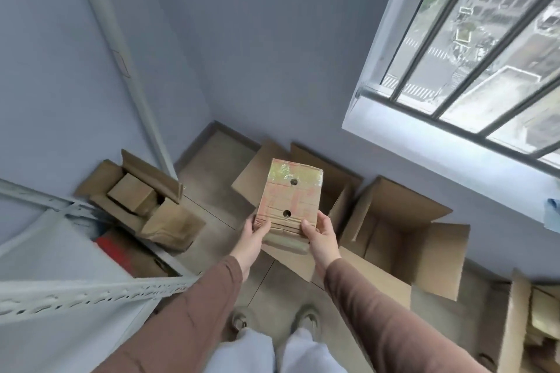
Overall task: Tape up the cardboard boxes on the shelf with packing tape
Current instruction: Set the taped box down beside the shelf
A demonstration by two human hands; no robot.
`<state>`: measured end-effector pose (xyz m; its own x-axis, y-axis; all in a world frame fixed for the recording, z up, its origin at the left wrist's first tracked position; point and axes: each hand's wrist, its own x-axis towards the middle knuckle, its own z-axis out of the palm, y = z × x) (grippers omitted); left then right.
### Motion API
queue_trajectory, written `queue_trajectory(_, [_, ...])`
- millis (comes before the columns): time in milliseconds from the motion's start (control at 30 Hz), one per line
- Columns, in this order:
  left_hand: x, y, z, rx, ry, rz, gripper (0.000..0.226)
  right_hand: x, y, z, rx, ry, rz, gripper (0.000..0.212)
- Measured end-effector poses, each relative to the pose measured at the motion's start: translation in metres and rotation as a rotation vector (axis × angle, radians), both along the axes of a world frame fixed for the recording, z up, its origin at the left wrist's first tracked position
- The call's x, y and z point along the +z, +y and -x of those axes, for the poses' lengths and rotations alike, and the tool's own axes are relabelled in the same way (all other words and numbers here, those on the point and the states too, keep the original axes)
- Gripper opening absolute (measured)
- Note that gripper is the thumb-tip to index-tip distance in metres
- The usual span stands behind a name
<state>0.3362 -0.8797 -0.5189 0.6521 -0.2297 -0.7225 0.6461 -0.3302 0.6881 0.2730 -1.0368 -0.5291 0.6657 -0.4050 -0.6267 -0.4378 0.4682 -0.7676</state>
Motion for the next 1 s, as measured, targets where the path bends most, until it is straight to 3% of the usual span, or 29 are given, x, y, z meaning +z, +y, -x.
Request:
queue_trajectory(100, [-0.048, -0.018, -0.021, 0.013, 0.096, 0.004, 0.058, -0.038, -0.012, -0.021, -0.01, 0.032, 0.01, 0.048])
queue_trajectory(233, [-0.11, -0.041, -0.045, 0.067, 0.18, 0.068, 0.03, -0.098, -0.024, -0.047, -0.058, 0.095, 0.069, 0.053])
queue_trajectory(533, [-0.262, -0.089, -0.109, 0.17, 0.267, 0.104, 0.055, -0.25, -0.041, -0.114, -0.114, 0.319, 0.214, 0.066])
queue_trajectory(733, [-0.361, -0.116, -0.133, 0.186, 0.308, 0.069, 0.036, -0.339, -0.05, -0.138, -0.325, 0.448, 0.186, 0.064])
queue_trajectory(867, [-0.406, -0.132, -0.139, 0.21, 0.307, 0.055, 0.035, -0.378, -0.055, -0.146, -0.515, 0.48, 0.133, 0.049])
queue_trajectory(1000, [-0.439, -0.142, -0.142, 0.235, 0.315, 0.049, 0.031, -0.411, -0.06, -0.151, -0.547, 0.491, 0.154, 0.043])
